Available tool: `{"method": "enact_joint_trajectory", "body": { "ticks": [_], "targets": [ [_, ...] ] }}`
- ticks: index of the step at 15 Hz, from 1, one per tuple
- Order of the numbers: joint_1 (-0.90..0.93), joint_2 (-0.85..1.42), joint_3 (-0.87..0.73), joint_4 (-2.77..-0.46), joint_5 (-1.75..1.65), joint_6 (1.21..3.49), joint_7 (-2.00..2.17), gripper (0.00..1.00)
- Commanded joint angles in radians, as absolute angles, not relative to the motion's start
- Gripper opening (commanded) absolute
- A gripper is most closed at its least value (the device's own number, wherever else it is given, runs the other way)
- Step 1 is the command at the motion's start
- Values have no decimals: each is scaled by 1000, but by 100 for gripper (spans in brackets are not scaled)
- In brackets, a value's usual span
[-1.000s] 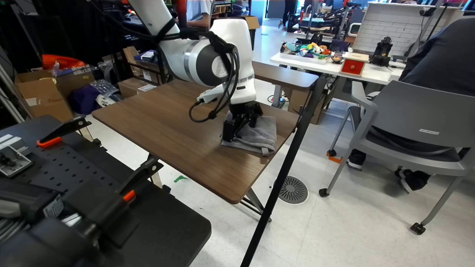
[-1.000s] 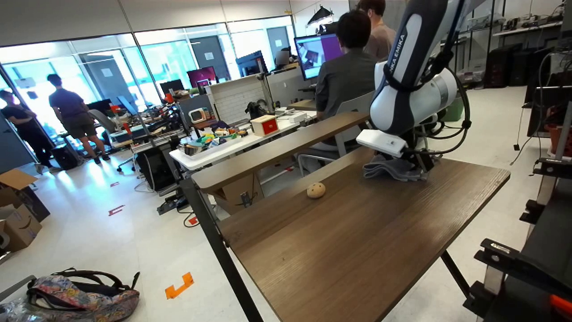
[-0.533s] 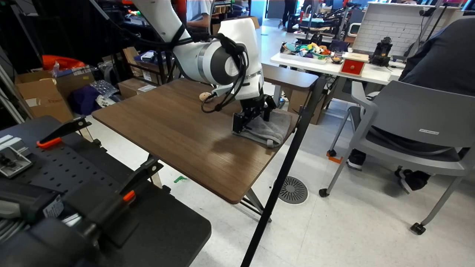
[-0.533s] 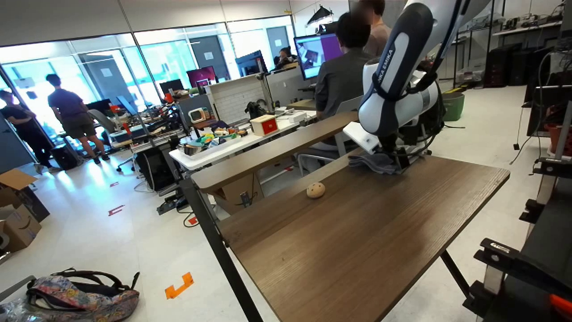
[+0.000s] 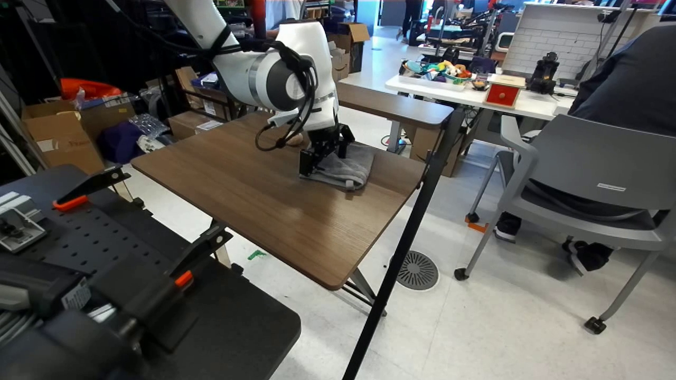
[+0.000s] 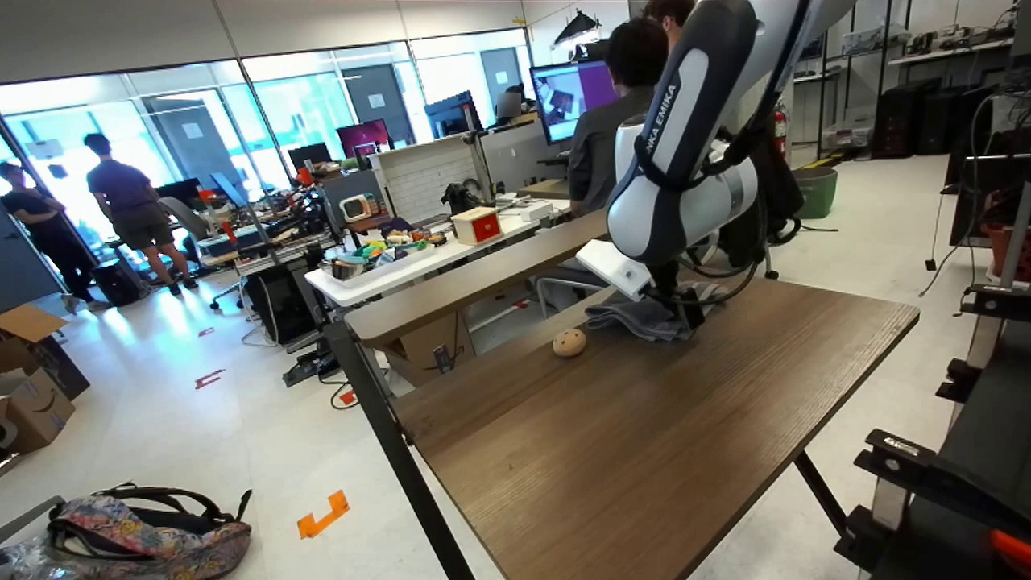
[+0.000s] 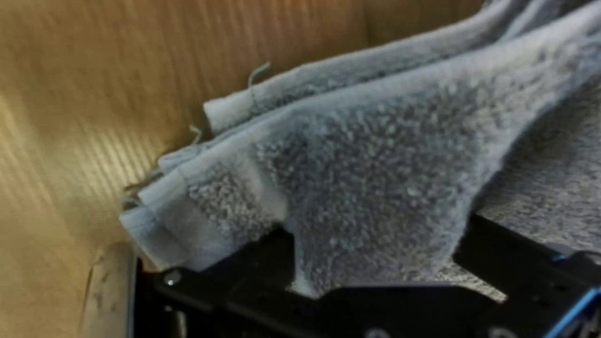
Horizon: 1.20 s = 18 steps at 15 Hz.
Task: Use the towel to wipe the table, then move the brown object closer to you
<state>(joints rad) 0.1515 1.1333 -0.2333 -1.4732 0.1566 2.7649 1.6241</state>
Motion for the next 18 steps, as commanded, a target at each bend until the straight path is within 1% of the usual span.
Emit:
{"method": "enact_joint_trajectory", "body": {
  "ticks": [1, 7, 9, 13, 18],
  "targets": [
    [151, 1068, -212, -1667, 117, 2772, 1509, 100],
    [179, 935, -315, -1967, 39, 2781, 1367, 100],
    [203, 911, -366, -2031, -10, 2778, 1332, 100],
    [262, 977, -478, -2015, -83, 2720, 1351, 100],
    [275, 972, -435, -2054, -71, 2871, 1337, 100]
  ]
}}
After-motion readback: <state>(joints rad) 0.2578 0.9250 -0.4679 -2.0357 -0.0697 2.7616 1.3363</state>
